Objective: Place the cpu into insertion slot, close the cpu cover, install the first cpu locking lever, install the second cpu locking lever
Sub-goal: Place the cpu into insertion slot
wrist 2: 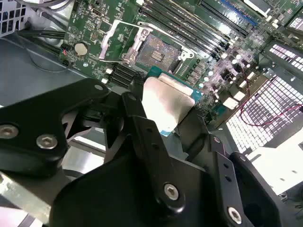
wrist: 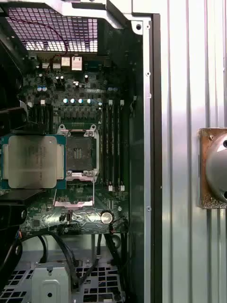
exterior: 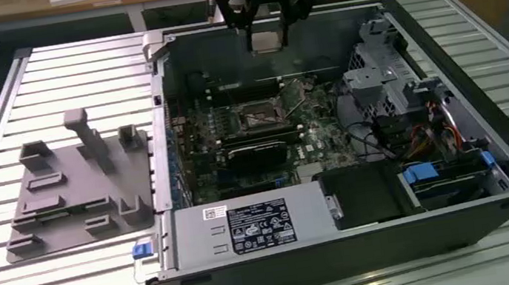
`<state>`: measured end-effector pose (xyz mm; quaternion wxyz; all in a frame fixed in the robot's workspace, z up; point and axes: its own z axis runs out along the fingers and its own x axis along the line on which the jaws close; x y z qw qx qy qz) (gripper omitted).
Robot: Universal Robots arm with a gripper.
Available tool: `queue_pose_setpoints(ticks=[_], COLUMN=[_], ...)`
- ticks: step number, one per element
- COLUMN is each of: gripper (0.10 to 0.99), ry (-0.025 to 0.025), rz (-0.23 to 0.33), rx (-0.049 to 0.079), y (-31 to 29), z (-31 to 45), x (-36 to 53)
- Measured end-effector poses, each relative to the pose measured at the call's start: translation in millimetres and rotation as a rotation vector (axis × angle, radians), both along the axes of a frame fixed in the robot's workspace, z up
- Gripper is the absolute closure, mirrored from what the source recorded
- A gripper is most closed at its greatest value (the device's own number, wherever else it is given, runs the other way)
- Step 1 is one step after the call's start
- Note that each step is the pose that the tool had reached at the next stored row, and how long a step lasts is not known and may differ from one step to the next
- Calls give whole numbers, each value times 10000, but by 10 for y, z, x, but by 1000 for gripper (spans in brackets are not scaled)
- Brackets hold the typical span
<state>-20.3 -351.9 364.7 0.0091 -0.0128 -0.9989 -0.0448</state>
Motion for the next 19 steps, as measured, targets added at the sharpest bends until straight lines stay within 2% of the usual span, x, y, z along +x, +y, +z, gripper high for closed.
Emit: queue_pose_setpoints(ticks=[12,19], gripper=[545,545], ry=[0,-3], rz=[0,1], rx=[0,0], y=[0,0], z=[-3,-96], x=[0,-5])
